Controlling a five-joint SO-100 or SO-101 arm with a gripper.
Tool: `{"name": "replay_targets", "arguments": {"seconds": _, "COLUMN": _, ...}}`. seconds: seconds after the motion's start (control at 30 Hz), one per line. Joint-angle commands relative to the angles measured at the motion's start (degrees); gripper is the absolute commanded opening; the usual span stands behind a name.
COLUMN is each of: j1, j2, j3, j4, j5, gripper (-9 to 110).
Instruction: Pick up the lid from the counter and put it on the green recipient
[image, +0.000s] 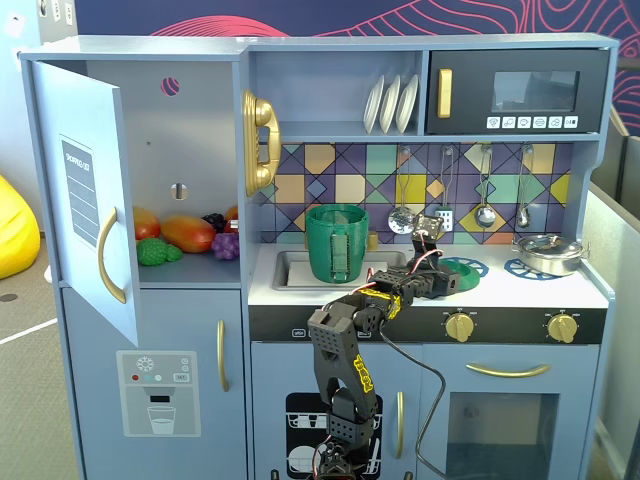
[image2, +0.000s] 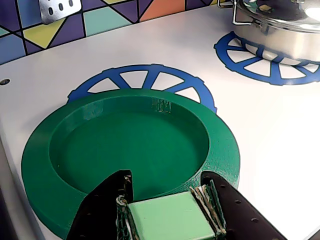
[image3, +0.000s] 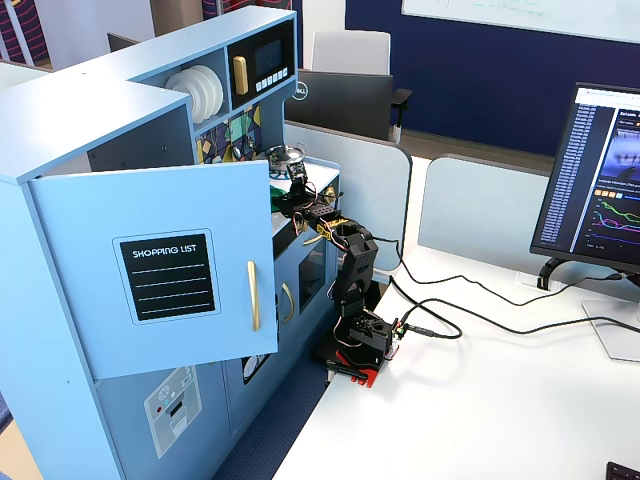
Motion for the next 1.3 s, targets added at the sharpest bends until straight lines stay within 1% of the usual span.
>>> {"name": "replay_targets", "arguments": {"seconds": 0.0, "j1": 0.3, "j2": 1.8, "j3": -6.9, "j4": 0.5, "j5": 1.3, "gripper": 0}}
{"name": "replay_targets", "arguments": {"seconds": 0.2, "j1": -1.3, "j2": 5.2, "j3": -11.8, "j4": 3.0, "j5": 2.1, "gripper": 0}}
{"name": "replay_targets", "arguments": {"seconds": 0.43, "j1": -4.3, "j2": 9.1, "j3": -21.5, "j4": 12.8, "j5": 3.1, "gripper": 0}}
{"name": "replay_targets", "arguments": {"seconds": 0.57, "j1": -7.0, "j2": 10.5, "j3": -26.8, "j4": 15.6, "j5": 2.5, "gripper": 0}}
{"name": "replay_targets", "arguments": {"seconds": 0.7, "j1": -10.0, "j2": 10.9, "j3": -33.3, "j4": 21.0, "j5": 3.6, "gripper": 0}}
{"name": "replay_targets", "arguments": {"seconds": 0.8, "j1": -13.8, "j2": 10.3, "j3": -37.1, "j4": 22.8, "j5": 3.7, "gripper": 0}}
{"name": "replay_targets", "arguments": {"seconds": 1.03, "j1": -22.9, "j2": 11.1, "j3": -37.8, "j4": 24.5, "j5": 3.3, "gripper": 0}}
{"name": "replay_targets", "arguments": {"seconds": 1.27, "j1": -27.9, "j2": 11.1, "j3": -35.8, "j4": 25.3, "j5": 2.1, "gripper": 0}}
